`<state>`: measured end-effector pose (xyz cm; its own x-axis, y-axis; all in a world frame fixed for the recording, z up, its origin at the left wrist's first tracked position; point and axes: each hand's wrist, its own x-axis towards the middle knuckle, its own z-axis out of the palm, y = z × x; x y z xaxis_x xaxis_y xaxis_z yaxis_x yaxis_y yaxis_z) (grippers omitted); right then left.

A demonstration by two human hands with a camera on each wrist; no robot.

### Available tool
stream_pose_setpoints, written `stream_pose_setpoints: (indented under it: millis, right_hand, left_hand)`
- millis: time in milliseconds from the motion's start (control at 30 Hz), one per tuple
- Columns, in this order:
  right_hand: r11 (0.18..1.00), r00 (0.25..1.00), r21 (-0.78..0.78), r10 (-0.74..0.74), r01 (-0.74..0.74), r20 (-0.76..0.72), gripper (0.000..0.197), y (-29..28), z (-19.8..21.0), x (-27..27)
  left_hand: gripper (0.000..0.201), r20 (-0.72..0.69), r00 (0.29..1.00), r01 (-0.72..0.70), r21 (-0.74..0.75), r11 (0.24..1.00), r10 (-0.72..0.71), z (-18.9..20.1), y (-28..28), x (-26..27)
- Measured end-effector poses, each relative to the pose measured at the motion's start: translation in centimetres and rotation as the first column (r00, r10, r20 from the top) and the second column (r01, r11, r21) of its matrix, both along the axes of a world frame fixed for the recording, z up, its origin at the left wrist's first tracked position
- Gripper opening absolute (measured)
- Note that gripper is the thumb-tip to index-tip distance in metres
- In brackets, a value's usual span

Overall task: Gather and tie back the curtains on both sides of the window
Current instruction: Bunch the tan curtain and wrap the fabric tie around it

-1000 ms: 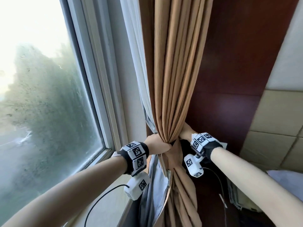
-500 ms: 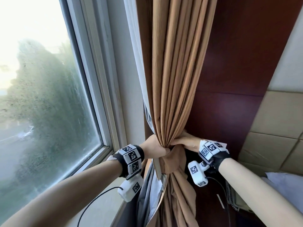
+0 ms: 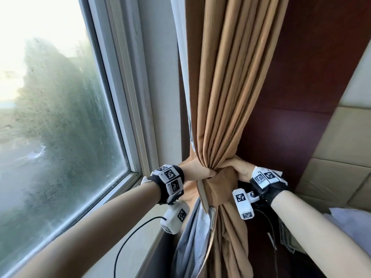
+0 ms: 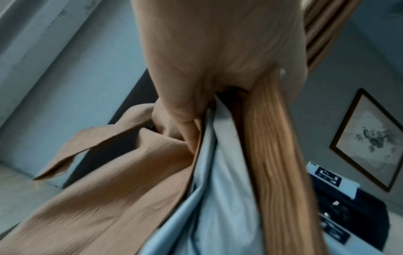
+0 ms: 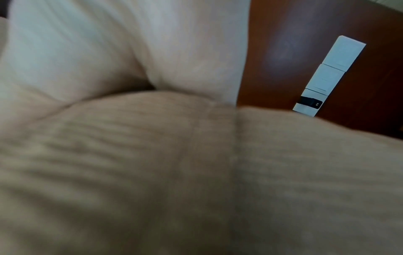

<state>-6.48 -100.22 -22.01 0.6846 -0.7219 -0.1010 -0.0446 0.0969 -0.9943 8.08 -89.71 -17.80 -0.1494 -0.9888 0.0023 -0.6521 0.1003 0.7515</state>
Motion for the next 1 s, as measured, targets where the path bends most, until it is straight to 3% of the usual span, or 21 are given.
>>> stream_pose_setpoints:
  millis: [100,267,333,433,500,567,633,700,800,900,1000]
  right_hand:
    - [0.998,0.997,-0.019,-0.065,0.065,0.029,0.065,0.0,-0.4,0.4]
    - [0.984,0.982,-0.051,-0.167,0.172,0.088,0.061,0.4,-1.0,0.9]
    - [0.978,0.977,-0.061,-0.191,0.197,0.091,0.058,0.6,-1.1,1.1]
    - [0.980,0.980,-0.076,-0.180,0.186,0.080,0.054,1.0,-1.0,1.1]
    - [0.981,0.982,-0.081,-0.171,0.178,0.077,0.053,1.1,-0.9,0.8]
    - [0.979,0.979,-0.075,-0.186,0.192,0.083,0.052,1.1,-0.8,0.3]
    - [0.977,0.976,-0.053,-0.204,0.208,0.079,0.049,1.0,-0.8,-0.5]
    - [0.976,0.974,-0.034,-0.212,0.215,0.077,0.046,1.0,-0.6,-1.2]
    - [0.977,0.975,-0.033,-0.208,0.210,0.074,0.044,1.2,-0.4,-1.8]
    - [0.978,0.976,-0.022,-0.208,0.210,0.064,0.044,1.4,-0.3,-1.8]
    - [0.977,0.976,-0.015,-0.210,0.211,0.049,0.044,1.5,-0.3,-2.1]
  left_hand:
    - [0.026,0.146,0.989,0.017,0.024,1.000,-0.020,0.4,-0.6,0.5]
    - [0.027,0.286,0.958,0.027,-0.010,1.000,-0.023,0.6,-1.5,0.6]
    - [0.040,0.327,0.944,0.007,0.122,0.992,-0.047,1.2,-1.6,1.1]
    - [0.088,0.140,0.989,-0.039,0.534,0.845,-0.043,2.3,-1.8,3.1]
    - [0.086,-0.038,0.997,0.080,0.625,0.777,-0.073,3.0,-2.0,4.8]
    - [0.054,-0.190,0.975,0.211,0.617,0.758,-0.117,3.6,-2.0,6.8]
    - [0.029,-0.225,0.961,0.261,0.559,0.787,-0.158,4.1,-1.9,8.9]
    - [0.034,-0.211,0.976,0.155,0.468,0.870,-0.060,3.8,-2.4,10.8]
    - [0.052,-0.076,0.979,-0.169,0.194,0.966,0.187,2.2,-3.2,10.8]
    - [0.060,-0.062,0.993,-0.088,0.174,0.981,0.100,-0.2,-3.6,7.6]
    - [0.029,-0.096,0.991,-0.076,0.176,0.981,0.094,-1.6,-4.0,5.3]
